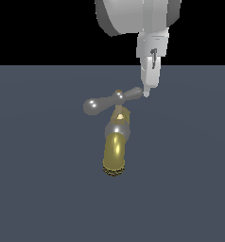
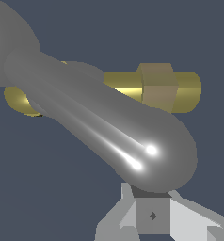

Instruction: Turn on the faucet by rotating a designated handle.

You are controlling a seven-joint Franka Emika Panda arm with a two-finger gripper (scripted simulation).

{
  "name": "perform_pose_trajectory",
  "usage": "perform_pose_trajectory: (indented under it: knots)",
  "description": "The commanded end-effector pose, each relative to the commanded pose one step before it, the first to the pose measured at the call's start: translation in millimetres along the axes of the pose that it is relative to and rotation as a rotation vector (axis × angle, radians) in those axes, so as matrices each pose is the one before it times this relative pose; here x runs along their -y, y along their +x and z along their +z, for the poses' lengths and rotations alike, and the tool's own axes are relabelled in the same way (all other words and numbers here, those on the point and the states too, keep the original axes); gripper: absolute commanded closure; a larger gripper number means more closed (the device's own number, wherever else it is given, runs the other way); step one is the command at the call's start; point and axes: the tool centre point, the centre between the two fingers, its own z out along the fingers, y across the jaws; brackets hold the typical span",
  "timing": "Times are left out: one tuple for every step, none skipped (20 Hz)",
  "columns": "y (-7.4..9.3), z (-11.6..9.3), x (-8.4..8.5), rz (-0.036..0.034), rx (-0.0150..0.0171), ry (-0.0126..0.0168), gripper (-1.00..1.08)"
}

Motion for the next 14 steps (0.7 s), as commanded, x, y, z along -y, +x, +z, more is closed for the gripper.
perform_pose_trajectory:
  knots:
    - [25.79,-0.56,-9.28,-0.03067,-0.00622,-0.00395,1.08]
    - [2.11,0.07,-2.89,0.00000,0.00000,0.00000,1.08]
    - [2.09,0.07,-2.87,0.00000,0.00000,0.00000,1.08]
    - [2.28,-0.22,-2.77,-0.00019,0.00047,-0.00047,1.08]
    - [2.05,0.06,-2.84,0.00000,0.00000,0.00000,1.08]
    - [0.00,0.00,0.00,0.00000,0.00000,0.00000,1.08]
    - [-21.08,0.36,4.62,0.02785,0.00743,0.00303,1.08]
    - [7.79,-0.06,-0.77,-0.00188,-0.00049,-0.00022,1.08]
    - [7.79,-0.06,-0.77,-0.00188,-0.00049,-0.00022,1.08]
    - [7.79,-0.06,-0.77,-0.00188,-0.00049,-0.00022,1.08]
    - [7.78,-0.06,-0.78,-0.00188,-0.00049,-0.00022,1.08]
    - [7.76,-0.06,-0.78,-0.00188,-0.00049,-0.00022,1.08]
    - [7.70,-0.06,-0.78,-0.00182,-0.00047,-0.00021,1.08]
    - [7.71,-0.06,-0.78,-0.00188,-0.00049,-0.00022,1.08]
